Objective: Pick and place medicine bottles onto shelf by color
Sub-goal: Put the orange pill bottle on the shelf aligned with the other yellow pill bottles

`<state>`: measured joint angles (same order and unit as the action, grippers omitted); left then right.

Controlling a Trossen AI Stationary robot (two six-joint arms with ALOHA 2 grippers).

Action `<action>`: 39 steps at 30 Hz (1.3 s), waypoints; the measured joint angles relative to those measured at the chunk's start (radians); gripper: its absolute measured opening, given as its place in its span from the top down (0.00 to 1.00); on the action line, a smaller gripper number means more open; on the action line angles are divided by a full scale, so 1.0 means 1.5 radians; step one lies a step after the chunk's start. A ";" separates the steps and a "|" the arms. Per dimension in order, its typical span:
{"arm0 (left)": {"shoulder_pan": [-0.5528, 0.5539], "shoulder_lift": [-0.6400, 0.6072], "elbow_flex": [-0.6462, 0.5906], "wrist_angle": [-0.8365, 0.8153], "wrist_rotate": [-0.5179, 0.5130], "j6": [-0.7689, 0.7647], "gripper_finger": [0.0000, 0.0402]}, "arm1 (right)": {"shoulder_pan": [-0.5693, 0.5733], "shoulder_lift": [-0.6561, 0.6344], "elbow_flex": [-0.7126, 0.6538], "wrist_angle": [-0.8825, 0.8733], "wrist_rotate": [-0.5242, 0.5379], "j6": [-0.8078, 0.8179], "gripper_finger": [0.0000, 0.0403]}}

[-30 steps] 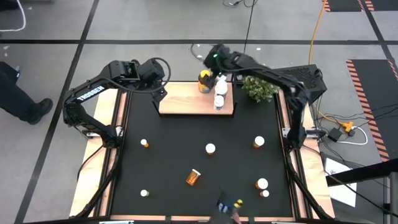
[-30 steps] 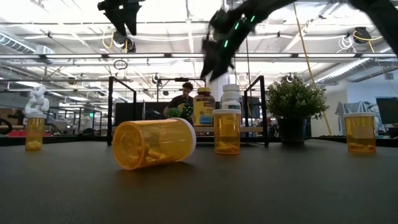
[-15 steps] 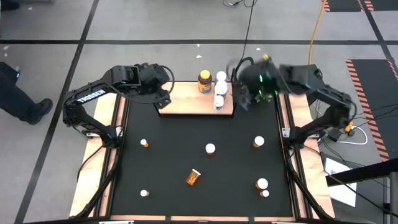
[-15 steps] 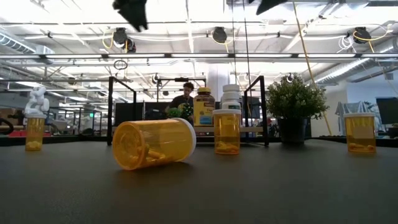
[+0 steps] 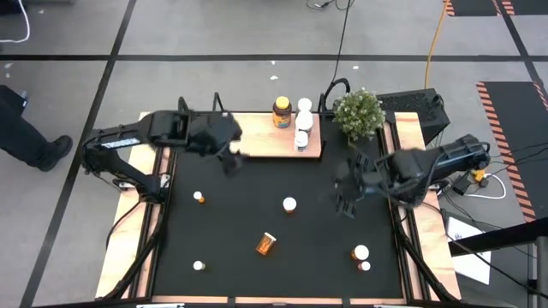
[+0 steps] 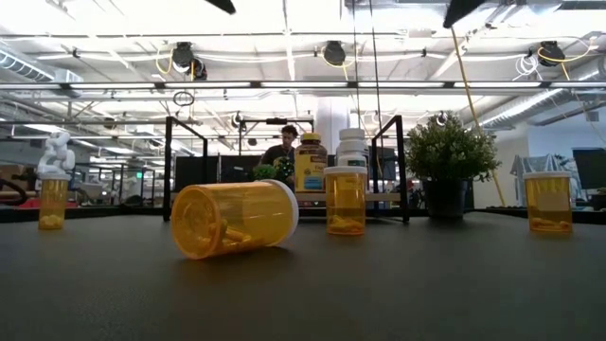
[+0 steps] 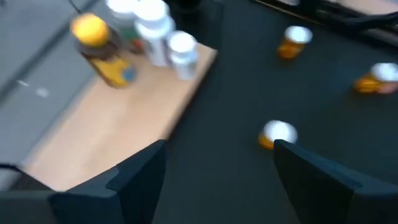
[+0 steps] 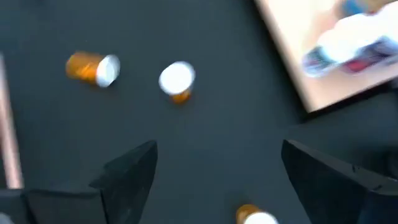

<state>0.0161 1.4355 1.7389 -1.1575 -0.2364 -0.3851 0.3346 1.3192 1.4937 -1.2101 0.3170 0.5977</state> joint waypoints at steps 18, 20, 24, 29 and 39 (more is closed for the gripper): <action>-0.311 0.079 0.000 -0.003 -0.120 -0.568 0.54 | 0.146 0.001 -0.188 0.344 -0.059 -0.049 0.16; -0.322 0.088 0.000 -0.004 -0.142 -0.570 0.56 | 0.148 0.000 -0.178 0.319 -0.079 -0.024 0.16; -0.319 0.089 0.000 0.017 -0.170 -0.578 0.57 | 0.158 -0.004 -0.118 0.206 -0.087 0.023 0.16; -0.309 0.084 0.000 0.092 -0.173 -0.505 0.57 | 0.126 0.010 -0.039 0.205 -0.070 0.010 0.16; -0.288 0.024 0.000 0.081 -0.141 -0.401 0.57 | 0.011 0.193 0.079 0.289 -0.144 -0.070 0.16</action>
<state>-0.4165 1.4707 1.7382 -1.0367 -0.4475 -0.9872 0.3516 1.6092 1.6127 -0.7773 0.1015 0.4923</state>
